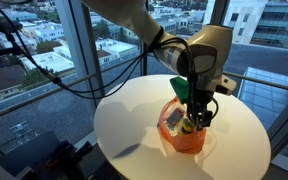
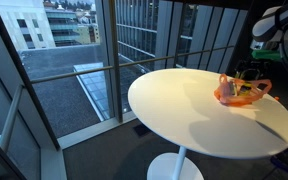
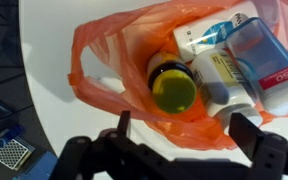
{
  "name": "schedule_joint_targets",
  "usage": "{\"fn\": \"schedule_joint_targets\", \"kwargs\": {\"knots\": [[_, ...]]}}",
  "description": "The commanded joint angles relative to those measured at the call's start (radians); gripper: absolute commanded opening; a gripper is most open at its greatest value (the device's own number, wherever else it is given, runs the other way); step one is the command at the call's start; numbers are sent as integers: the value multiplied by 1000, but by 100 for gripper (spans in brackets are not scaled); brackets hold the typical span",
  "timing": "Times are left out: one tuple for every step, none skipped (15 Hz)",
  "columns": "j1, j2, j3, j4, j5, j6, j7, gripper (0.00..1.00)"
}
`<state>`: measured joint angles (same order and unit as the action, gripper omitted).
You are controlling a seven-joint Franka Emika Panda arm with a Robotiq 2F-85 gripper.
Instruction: Remove the yellow and brown bottle from the plastic bag and place it on the table
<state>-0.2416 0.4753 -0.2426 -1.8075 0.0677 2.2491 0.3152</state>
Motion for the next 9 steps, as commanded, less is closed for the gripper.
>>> {"fn": "schedule_joint_targets", "kwargs": {"knots": [[-6, 8, 0, 33, 18, -49, -2, 100], [-5, 2, 2, 28, 18, -53, -5, 100], [-4, -1, 2, 24, 17, -54, -6, 100], [-2, -8, 4, 15, 16, -51, -9, 100], [-1, -11, 4, 12, 15, -51, -11, 100], [1, -15, 5, 7, 14, -49, -13, 100], [3, -19, 6, 4, 13, -48, -14, 100], [5, -21, 7, 1, 12, -47, -15, 100], [8, -24, 9, -3, 11, -46, -15, 100]]}}
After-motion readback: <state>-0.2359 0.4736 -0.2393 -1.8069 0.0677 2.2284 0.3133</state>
